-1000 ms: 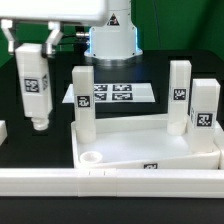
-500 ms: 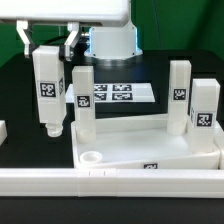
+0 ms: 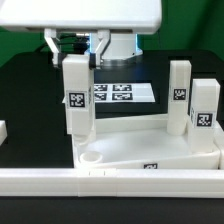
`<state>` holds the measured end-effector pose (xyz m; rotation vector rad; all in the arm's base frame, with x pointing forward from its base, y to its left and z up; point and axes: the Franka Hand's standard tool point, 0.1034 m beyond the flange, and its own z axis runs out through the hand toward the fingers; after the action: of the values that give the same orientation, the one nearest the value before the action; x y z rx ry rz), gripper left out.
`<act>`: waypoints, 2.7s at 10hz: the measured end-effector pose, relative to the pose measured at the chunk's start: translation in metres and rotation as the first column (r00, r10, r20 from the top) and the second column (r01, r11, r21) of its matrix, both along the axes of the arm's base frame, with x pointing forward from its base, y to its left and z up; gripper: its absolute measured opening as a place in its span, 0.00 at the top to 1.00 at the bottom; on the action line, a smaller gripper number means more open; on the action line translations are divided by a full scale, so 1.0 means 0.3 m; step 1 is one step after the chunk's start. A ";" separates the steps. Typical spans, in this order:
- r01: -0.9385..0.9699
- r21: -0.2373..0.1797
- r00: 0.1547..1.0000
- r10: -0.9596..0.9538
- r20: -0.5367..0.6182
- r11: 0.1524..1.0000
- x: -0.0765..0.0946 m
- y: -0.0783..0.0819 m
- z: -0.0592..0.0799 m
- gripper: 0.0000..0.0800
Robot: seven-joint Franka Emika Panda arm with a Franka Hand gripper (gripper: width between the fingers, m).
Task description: Assemble desk
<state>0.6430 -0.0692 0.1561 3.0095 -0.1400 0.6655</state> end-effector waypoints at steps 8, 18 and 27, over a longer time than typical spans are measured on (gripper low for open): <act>-0.025 -0.007 1.000 0.025 0.003 1.000 0.018 0.049 -0.030 0.64; -0.017 -0.031 1.000 0.017 0.000 0.999 -0.018 0.024 -0.095 0.64; -0.013 -0.052 0.999 0.015 0.035 0.999 -0.019 0.015 -0.097 0.24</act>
Offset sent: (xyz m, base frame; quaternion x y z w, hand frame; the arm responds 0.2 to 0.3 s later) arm 0.0000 0.0000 0.0000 0.0000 0.0000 0.0000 1.0000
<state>0.6374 -0.0649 0.1269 2.9532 -0.1021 0.7122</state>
